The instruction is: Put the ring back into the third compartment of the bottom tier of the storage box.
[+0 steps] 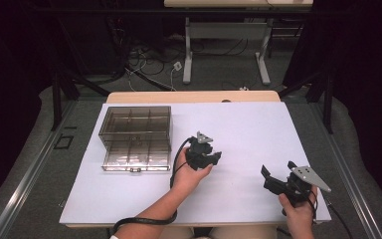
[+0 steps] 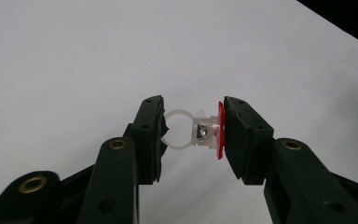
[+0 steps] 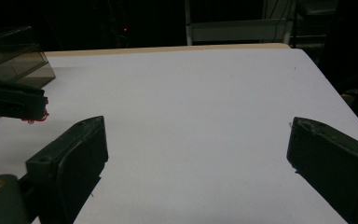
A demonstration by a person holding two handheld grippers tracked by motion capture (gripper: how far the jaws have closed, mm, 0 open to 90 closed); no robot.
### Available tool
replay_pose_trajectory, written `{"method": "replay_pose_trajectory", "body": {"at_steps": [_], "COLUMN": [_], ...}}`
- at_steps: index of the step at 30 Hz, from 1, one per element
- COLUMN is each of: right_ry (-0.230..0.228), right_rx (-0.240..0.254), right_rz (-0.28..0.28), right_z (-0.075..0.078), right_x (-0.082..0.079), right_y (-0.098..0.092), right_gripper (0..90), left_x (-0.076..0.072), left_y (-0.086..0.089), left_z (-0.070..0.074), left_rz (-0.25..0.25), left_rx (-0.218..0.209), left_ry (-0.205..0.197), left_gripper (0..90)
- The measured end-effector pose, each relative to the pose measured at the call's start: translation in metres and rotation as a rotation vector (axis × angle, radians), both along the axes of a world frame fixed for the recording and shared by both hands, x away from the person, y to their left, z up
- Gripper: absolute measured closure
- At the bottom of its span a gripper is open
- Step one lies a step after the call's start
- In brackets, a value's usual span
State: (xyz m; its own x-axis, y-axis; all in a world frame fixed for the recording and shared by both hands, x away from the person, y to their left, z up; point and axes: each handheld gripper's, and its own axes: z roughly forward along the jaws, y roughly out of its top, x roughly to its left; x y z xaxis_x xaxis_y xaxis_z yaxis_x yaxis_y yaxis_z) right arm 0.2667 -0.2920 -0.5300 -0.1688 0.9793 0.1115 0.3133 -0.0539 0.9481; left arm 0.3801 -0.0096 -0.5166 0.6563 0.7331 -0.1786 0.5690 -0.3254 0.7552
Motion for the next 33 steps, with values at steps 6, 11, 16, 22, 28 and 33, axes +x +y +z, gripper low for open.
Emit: {"method": "replay_pose_trajectory", "body": {"at_steps": [6,11,16,22,28,33], "right_ry": [-0.005,0.000,0.002,0.000,0.005,0.003], "right_rx": [-0.002,-0.003,0.000,-0.002,-0.008,-0.010], "right_rz": [0.002,0.002,0.002,0.005,0.006,0.008], "right_z": [0.000,0.000,0.000,0.000,0.000,0.000], "right_x": [0.000,-0.001,0.000,0.000,-0.001,-0.001], "right_y": [0.000,0.000,0.001,0.001,0.001,0.002], "right_gripper": [4.7,4.7,4.7,4.7,4.7,4.7], "left_x": [0.000,-0.001,-0.002,-0.003,-0.004,-0.005], "left_y": [0.007,0.013,0.022,0.029,0.038,0.043], "left_z": [0.005,0.009,0.014,0.016,0.019,0.020], "left_rz": [0.014,0.024,0.032,0.040,0.053,0.063], "left_rx": [-0.013,-0.024,-0.026,-0.031,-0.041,-0.046], "left_ry": [-0.009,-0.003,-0.010,-0.019,-0.020,-0.020], "left_gripper": [59.2,59.3,59.3,59.3,59.3,59.4]}}
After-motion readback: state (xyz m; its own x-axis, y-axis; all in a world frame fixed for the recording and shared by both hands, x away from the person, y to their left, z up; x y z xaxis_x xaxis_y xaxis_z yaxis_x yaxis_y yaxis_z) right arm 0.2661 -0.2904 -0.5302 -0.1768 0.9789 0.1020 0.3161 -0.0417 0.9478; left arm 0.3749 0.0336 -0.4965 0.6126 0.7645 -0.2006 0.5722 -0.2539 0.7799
